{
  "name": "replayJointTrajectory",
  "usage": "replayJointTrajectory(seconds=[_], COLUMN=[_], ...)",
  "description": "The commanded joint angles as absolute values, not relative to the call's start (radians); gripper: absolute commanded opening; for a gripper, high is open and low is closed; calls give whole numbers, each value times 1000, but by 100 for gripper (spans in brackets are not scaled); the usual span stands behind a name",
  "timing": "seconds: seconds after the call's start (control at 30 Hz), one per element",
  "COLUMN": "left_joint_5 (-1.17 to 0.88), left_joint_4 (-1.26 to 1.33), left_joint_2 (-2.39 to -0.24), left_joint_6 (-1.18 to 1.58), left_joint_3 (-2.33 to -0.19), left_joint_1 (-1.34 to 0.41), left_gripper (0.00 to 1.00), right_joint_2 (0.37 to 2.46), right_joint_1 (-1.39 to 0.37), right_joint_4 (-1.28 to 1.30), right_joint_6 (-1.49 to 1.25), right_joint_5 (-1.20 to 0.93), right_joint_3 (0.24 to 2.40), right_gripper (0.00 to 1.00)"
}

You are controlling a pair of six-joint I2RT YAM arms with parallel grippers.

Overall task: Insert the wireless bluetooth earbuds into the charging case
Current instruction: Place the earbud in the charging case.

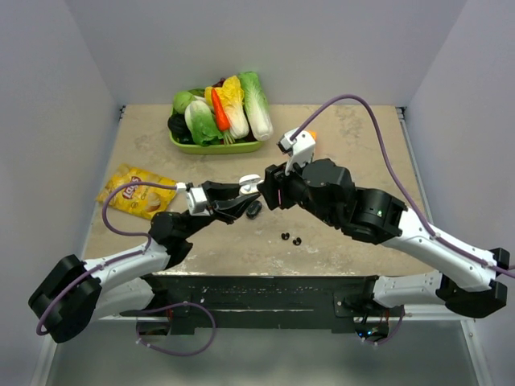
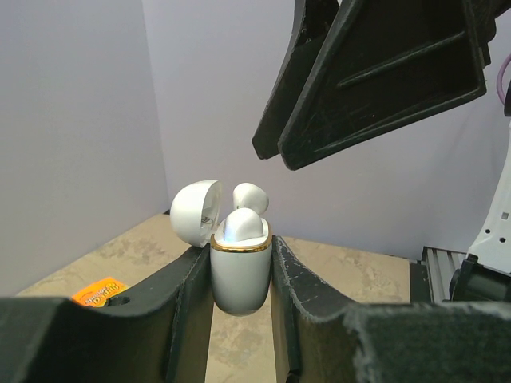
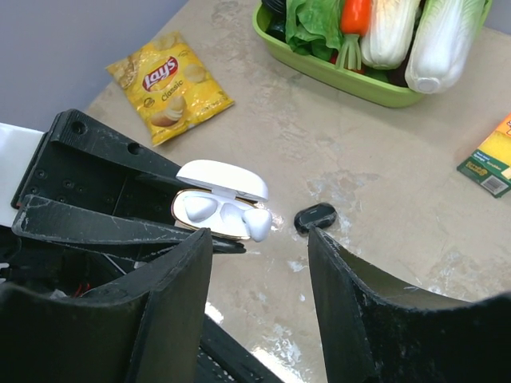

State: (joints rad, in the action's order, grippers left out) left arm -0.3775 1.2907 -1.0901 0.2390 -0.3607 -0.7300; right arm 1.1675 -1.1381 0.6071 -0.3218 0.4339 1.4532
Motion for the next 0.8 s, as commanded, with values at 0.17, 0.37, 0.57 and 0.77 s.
replayJointTrajectory(seconds=[0.17, 0.37, 0.57, 0.77], left_joint_5=[-359, -360, -353, -345], left_joint_4=[1896, 1896, 1896, 1896], left_joint_2=[-1089, -1089, -1091, -1094], left_joint_6=[187, 184, 178, 169], left_joint_3=[-371, -373, -370, -373], left_joint_1=[-742, -742, -744, -744], left_gripper=[0, 0, 0, 0], right_joint_2=[1201, 1213, 1224, 1232], right_joint_1=[-1109, -1095, -1086, -1080], right_joint_4=[569, 565, 569, 572], right_joint_6=[-342, -350, -357, -374], right_joint_5=[430, 413, 388, 371], right_joint_3=[1460, 1454, 1456, 1451], right_gripper=[53, 51, 43, 42])
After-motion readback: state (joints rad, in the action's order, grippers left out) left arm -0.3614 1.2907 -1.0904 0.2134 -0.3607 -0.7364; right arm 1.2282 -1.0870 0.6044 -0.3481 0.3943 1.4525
